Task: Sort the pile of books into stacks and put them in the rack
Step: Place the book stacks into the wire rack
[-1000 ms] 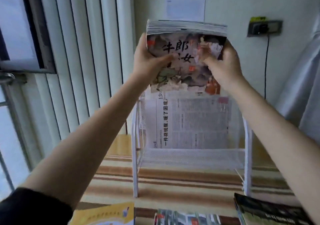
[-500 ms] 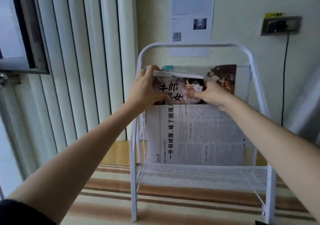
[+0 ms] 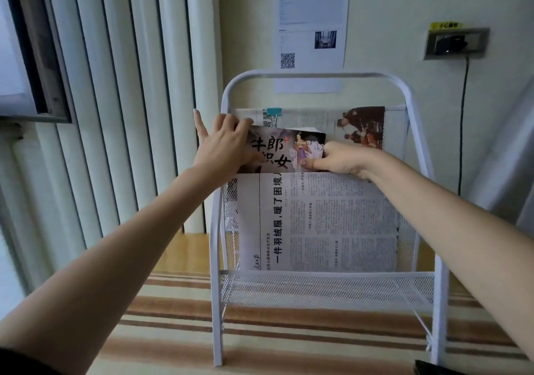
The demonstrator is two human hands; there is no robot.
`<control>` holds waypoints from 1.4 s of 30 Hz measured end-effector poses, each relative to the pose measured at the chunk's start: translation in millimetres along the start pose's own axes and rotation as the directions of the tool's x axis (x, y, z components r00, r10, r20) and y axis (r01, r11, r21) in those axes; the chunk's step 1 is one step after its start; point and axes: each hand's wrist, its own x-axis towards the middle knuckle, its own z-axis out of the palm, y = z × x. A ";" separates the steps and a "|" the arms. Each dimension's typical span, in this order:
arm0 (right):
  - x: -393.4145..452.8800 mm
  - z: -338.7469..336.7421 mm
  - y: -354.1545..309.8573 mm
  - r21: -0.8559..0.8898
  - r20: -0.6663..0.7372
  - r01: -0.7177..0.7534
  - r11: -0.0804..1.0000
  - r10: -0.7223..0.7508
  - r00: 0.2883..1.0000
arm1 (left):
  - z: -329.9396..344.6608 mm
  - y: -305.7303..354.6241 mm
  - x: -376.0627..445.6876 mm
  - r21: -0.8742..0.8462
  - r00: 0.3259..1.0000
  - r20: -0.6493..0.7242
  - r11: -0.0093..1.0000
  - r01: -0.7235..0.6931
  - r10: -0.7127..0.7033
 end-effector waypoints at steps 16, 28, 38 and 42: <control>-97.4 43.4 3.1 -0.398 -0.616 0.041 0.916 -0.301 0.728 | 21.3 23.0 -33.0 0.006 0.991 0.085 0.994 0.105 -0.106; -320.6 217.1 56.7 0.108 0.076 -0.471 0.876 0.465 0.882 | 0.4 152.8 -281.5 -0.258 0.332 0.938 0.432 0.864 -0.103; -337.5 231.2 43.2 0.520 -0.060 -0.369 0.770 0.464 0.884 | -13.2 129.7 -283.7 -0.211 0.172 0.971 -0.250 0.945 -0.166; -334.9 236.9 53.9 0.613 -0.114 -0.290 0.735 0.445 0.888 | -27.5 139.6 -295.9 -0.177 0.171 0.984 -0.173 0.969 -0.050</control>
